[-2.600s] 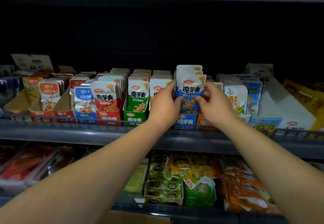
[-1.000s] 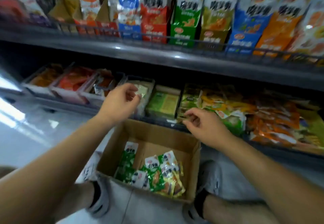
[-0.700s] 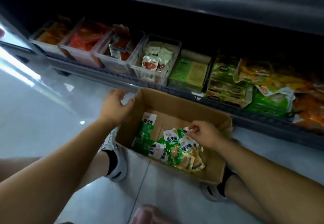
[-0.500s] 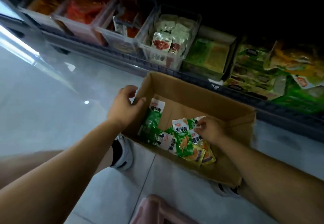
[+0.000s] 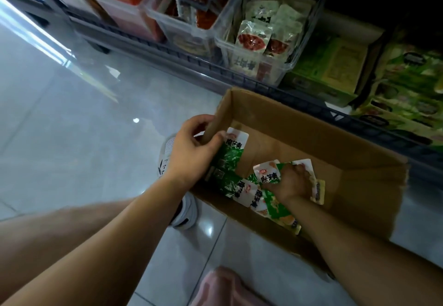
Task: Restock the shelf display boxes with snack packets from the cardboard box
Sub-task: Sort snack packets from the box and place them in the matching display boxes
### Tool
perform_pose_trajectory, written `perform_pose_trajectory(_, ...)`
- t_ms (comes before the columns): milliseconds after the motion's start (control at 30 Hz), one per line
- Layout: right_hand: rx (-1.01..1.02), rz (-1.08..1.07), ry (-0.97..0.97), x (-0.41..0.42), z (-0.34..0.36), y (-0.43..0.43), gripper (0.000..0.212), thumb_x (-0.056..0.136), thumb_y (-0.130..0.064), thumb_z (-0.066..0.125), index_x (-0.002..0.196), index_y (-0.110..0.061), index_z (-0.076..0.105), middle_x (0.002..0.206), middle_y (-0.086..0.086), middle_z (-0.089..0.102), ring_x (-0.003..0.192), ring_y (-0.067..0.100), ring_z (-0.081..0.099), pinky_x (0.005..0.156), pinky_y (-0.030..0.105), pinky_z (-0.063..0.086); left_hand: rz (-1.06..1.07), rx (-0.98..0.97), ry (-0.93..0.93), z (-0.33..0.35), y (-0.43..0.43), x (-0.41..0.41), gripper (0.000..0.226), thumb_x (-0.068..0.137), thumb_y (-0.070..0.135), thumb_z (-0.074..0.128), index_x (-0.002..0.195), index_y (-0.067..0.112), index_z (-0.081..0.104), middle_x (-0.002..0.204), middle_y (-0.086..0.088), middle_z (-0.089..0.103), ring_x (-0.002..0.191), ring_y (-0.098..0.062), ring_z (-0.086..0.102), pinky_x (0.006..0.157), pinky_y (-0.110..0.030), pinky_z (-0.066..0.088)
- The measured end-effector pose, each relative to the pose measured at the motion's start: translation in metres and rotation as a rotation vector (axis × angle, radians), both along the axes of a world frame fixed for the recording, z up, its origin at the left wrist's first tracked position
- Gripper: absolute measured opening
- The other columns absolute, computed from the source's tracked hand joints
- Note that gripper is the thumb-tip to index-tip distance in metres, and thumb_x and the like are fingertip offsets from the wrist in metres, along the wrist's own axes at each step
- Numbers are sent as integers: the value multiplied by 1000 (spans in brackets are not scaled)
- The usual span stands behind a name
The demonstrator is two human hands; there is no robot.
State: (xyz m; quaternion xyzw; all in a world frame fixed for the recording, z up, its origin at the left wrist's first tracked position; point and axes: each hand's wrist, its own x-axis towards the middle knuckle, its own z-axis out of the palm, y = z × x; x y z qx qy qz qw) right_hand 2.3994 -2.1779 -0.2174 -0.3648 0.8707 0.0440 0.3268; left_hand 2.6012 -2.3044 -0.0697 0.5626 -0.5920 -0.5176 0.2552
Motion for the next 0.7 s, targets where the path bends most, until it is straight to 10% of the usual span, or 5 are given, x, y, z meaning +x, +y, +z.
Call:
perform_pose_trajectory(167, -121, -151, -174, -1, 15, 2, 56, 76, -38, 84, 114, -14, 50, 109, 2, 61, 99, 28, 60, 77, 35, 49, 5, -1, 36, 3, 4, 1, 32, 91, 18, 76, 122, 16, 66, 113, 2, 71, 99, 0, 69, 76, -16, 57)
perform_pose_trajectory(333, -376, -362, -606, -5, 77, -10, 20, 91, -18, 72, 100, -29, 58, 110, 0, 69, 96, 19, 67, 85, 38, 55, -18, 4, -49, 9, 7, 4, 32, 91, 34, 76, 120, 30, 65, 122, 6, 67, 103, -5, 68, 89, -31, 60)
perform_pose_trajectory(500, -533, -488, -888, 21, 153, -47, 14, 96, -17, 64, 109, -22, 67, 99, -2, 77, 89, 16, 74, 88, 43, 58, -57, 42, -69, 27, 13, -4, 42, 88, 45, 77, 123, 23, 67, 131, 8, 52, 111, -3, 58, 83, -2, 41)
perform_pose_trajectory(700, -536, -494, -1102, 51, 175, -82, 13, 102, -19, 55, 103, -18, 68, 94, 4, 76, 82, 16, 72, 83, 38, 60, 123, 279, 271, 32, -1, 14, 7, 94, 15, 73, 98, 10, 71, 96, -12, 78, 83, -23, 75, 79, -39, 63)
